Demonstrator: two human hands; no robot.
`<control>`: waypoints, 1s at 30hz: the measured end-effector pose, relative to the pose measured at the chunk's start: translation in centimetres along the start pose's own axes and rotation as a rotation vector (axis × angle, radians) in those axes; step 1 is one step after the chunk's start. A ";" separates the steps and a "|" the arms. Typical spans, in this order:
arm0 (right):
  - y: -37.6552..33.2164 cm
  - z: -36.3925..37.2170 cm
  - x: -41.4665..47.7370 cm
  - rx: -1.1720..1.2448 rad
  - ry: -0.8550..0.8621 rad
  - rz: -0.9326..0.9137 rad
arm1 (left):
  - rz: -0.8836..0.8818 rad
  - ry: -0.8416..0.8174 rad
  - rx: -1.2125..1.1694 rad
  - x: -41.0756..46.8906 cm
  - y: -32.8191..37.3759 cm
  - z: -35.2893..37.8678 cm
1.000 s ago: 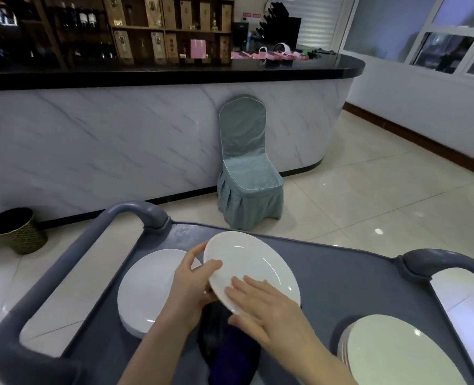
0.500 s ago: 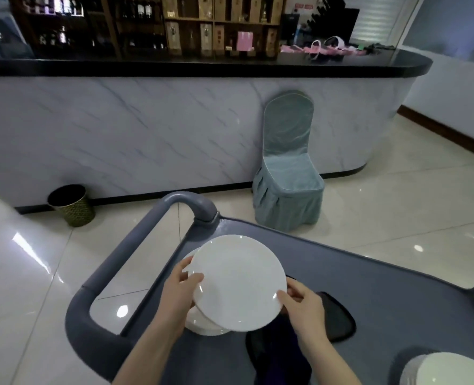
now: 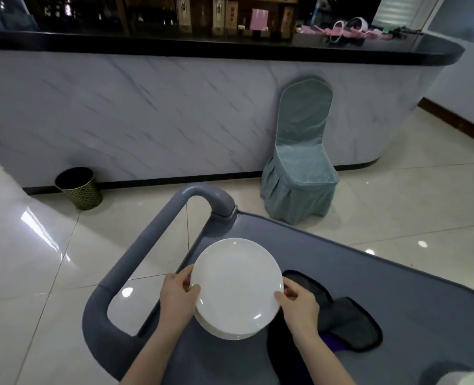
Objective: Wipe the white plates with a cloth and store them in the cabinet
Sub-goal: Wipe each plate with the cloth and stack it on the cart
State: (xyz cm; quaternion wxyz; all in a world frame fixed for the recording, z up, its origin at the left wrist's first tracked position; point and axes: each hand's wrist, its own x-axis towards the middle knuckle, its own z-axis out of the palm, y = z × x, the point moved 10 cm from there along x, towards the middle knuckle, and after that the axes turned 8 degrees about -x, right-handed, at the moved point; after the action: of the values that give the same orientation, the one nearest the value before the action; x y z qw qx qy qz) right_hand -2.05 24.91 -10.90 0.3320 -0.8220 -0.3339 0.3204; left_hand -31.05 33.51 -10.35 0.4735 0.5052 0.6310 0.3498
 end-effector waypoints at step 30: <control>11.2 -27.7 -5.2 -0.541 0.259 -0.195 | 0.566 -0.494 0.341 -16.6 11.8 28.5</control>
State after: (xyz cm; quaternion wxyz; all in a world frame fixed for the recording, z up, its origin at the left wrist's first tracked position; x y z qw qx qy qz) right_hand 19.47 5.56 -1.92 0.1700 -0.8785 -0.4393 0.0793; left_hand 0.35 19.30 -4.22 0.4056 0.7988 0.3833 0.2248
